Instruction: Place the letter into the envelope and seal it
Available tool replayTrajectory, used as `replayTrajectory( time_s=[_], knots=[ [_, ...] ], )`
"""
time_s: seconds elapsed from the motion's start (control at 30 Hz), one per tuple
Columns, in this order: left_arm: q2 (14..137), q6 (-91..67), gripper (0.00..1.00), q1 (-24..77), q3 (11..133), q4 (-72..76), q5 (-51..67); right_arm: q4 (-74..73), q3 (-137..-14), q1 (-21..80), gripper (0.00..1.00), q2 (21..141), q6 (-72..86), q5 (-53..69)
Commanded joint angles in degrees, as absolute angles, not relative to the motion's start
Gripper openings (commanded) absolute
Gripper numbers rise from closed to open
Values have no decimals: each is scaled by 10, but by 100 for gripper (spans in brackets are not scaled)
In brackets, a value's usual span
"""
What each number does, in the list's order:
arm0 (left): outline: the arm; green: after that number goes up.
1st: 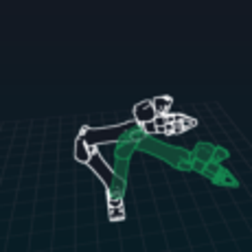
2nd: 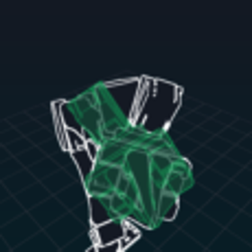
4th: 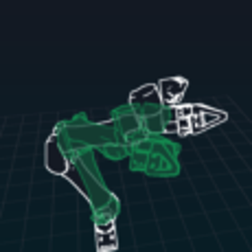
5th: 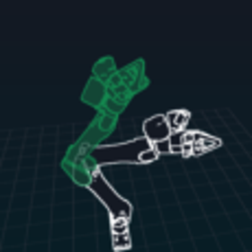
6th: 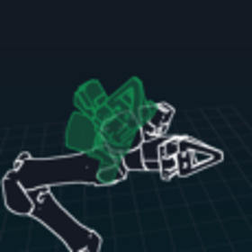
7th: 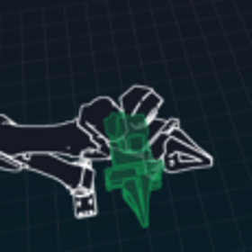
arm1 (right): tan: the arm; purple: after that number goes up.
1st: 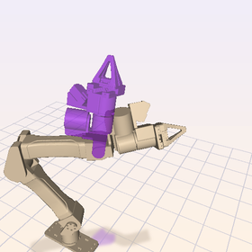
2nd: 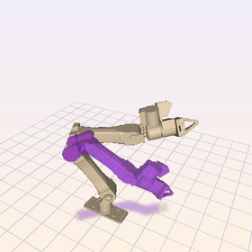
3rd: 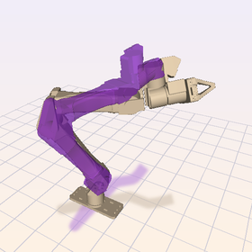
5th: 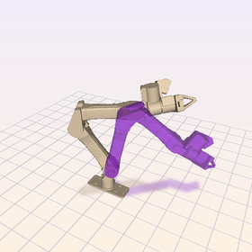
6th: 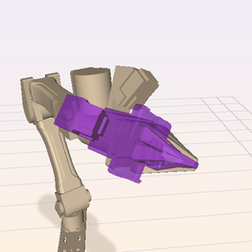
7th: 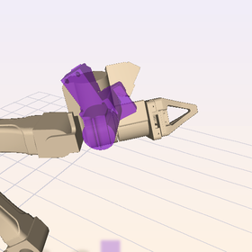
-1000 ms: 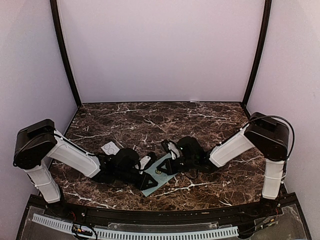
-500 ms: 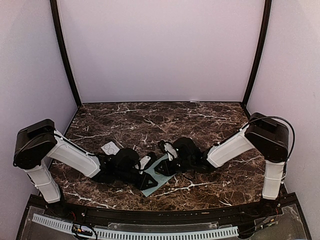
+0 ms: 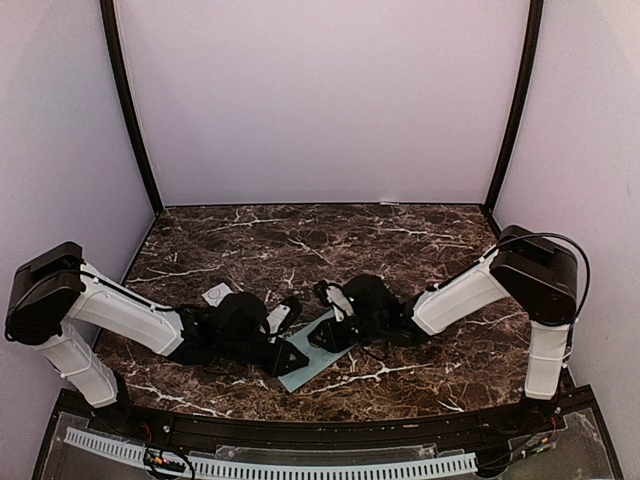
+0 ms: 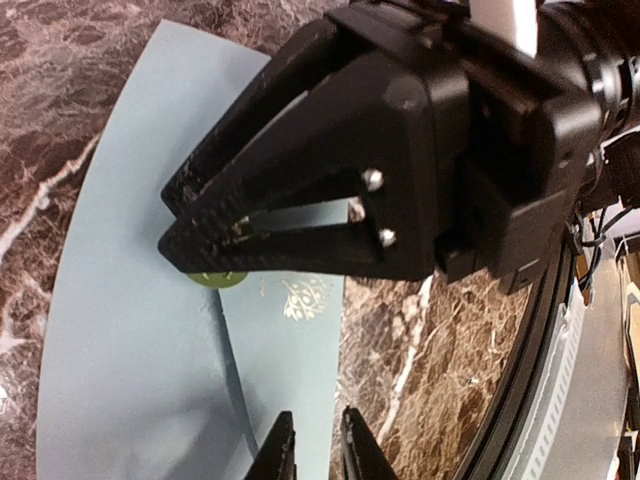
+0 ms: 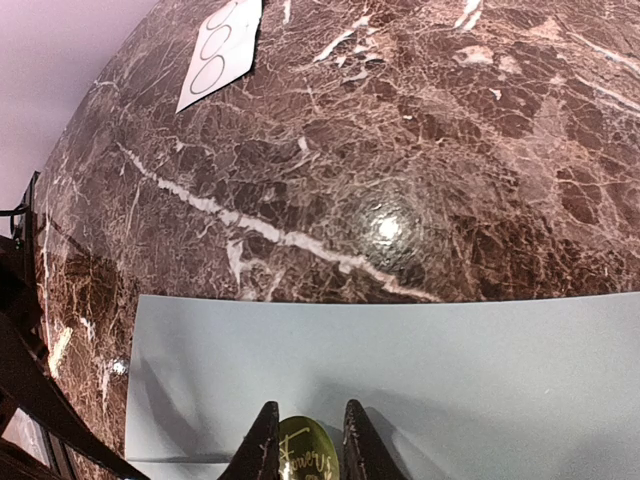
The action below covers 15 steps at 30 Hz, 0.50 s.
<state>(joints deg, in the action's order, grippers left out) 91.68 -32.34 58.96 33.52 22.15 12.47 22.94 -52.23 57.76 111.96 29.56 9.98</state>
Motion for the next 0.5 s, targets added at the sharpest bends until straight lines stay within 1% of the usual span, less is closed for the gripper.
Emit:
replayTrajectory(
  time_s=[0.0, 0.17, 0.47],
  knots=[
    [884, -358, 15, 583, 341, 218, 92, 187, -525, 580, 20, 1135, 292, 77],
    [915, -388, 11, 580, 363, 232, 74, 187, -527, 580, 20, 1137, 292, 79],
    [962, -394, 4, 573, 379, 288, 59, 189, -528, 580, 19, 1139, 291, 84]
  ],
)
